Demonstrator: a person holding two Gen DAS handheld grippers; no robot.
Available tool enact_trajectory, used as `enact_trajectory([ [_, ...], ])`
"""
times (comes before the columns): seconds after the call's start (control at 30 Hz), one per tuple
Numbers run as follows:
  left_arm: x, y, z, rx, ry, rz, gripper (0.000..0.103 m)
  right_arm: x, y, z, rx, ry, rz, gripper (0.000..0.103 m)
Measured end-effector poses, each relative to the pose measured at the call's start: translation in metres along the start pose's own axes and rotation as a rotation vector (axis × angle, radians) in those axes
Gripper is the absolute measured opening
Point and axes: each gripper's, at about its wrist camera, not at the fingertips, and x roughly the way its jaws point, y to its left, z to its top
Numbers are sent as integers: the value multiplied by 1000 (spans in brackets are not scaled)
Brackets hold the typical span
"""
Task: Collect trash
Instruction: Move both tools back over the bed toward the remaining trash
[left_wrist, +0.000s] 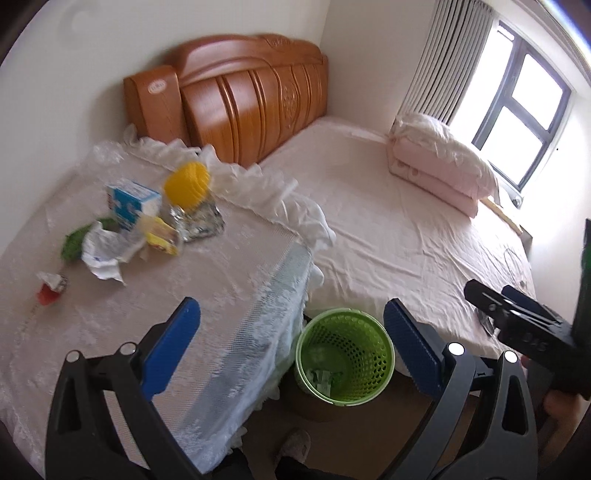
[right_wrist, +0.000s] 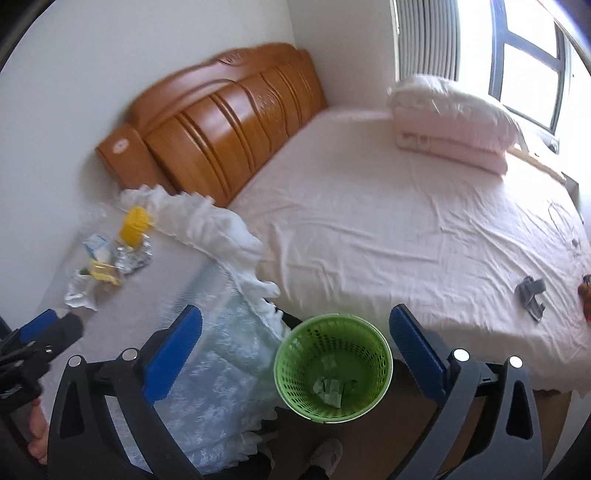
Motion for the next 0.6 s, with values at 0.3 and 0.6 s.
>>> enact_trajectory([
  [0.3, -22, 33, -7, -33, -28, 54, 95, -14, 50, 1, -47, -35, 84, 101],
  [0.6, -31, 106, -18, -163, -35, 173, 95, 12, 114, 1, -134, 34, 181, 101],
])
